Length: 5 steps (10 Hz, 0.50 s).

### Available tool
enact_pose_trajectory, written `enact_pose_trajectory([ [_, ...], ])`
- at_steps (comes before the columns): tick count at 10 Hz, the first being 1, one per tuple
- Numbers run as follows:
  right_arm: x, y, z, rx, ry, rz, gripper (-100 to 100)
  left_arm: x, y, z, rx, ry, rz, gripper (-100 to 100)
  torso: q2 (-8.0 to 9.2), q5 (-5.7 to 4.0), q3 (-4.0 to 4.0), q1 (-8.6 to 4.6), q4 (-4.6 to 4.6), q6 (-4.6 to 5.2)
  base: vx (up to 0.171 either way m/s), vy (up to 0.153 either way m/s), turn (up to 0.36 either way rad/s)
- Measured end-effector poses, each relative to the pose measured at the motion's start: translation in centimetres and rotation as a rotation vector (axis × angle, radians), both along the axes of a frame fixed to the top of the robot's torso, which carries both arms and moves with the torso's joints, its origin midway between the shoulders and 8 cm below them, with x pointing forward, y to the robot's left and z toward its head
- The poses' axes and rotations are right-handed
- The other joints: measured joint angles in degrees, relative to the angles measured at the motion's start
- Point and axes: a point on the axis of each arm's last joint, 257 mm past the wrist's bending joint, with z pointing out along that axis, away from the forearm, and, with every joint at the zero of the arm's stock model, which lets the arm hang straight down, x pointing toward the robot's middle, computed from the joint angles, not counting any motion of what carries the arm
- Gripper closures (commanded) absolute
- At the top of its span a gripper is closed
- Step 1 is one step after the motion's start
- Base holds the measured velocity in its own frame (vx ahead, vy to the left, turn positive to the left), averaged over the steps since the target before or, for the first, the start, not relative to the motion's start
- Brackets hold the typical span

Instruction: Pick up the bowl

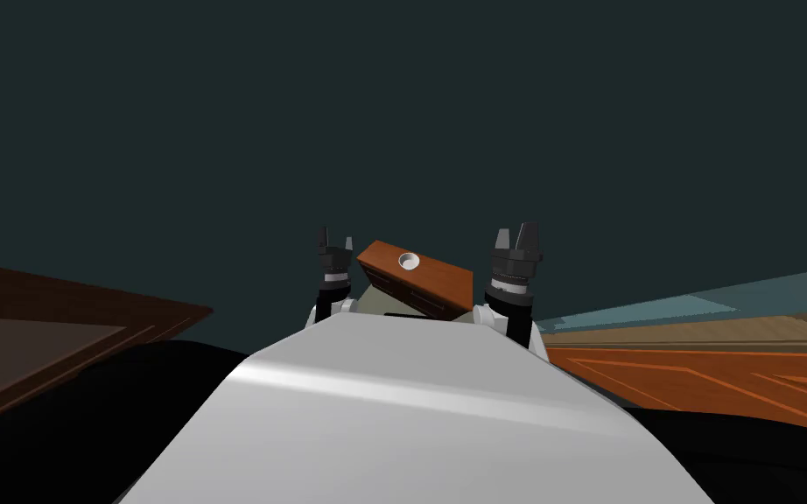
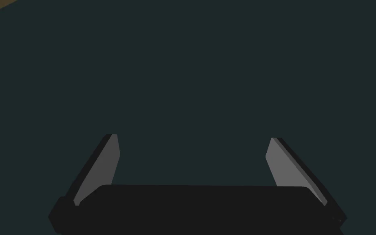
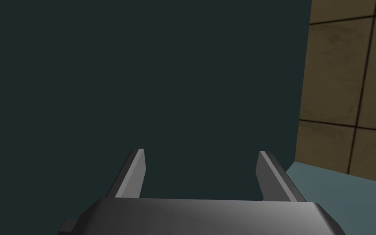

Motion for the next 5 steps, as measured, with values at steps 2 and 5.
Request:
enact_pose_trajectory([
  [2, 0.0, 0.0, 0.0, 0.0, 0.0, 0.0, 0, 1.4, -0.3, -1.6, 0.014, 0.053, -0.022, -100, -0.04, 0.01, -0.03, 0.05, -0.01, 0.01, 0.01, 0.011, -0.089],
  [5, 0.0, 0.0, 0.0, 0.0, 0.0, 0.0, 0, 3.7, -0.5, -4.4, 0.024, 0.138, -0.045, -100, -0.06, 0.01, -0.04, 0.06, -0.02, 0.0, 0.012, 0.012, -0.108],
])
